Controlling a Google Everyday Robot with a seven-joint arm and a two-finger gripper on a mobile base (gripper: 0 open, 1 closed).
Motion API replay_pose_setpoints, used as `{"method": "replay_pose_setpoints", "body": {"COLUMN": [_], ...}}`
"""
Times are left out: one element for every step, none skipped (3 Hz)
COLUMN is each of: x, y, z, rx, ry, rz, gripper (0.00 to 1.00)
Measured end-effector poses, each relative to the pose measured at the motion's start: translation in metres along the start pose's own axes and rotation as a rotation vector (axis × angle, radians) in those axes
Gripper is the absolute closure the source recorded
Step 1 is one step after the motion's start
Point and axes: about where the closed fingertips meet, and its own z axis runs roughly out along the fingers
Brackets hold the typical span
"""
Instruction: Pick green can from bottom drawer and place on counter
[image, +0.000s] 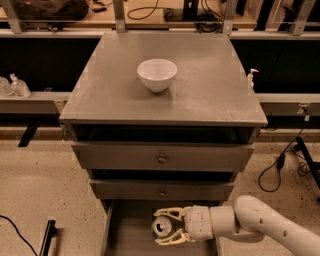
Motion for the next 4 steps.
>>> {"method": "replay_pose_setpoints", "body": {"x": [-0.085,-0.166,-0.190,-0.193], "y": [-0.017,-0.075,-0.124,-0.131], "z": [-0.036,-0.098,-0.143,-0.149], "rx": [-0.038,-0.017,0.063,0.080], "ry": [0.017,0.063,0.093,0.095], "rz": [-0.084,-0.108,-0.040,-0.036], "gripper": [1.00,1.00,1.00,1.00]}}
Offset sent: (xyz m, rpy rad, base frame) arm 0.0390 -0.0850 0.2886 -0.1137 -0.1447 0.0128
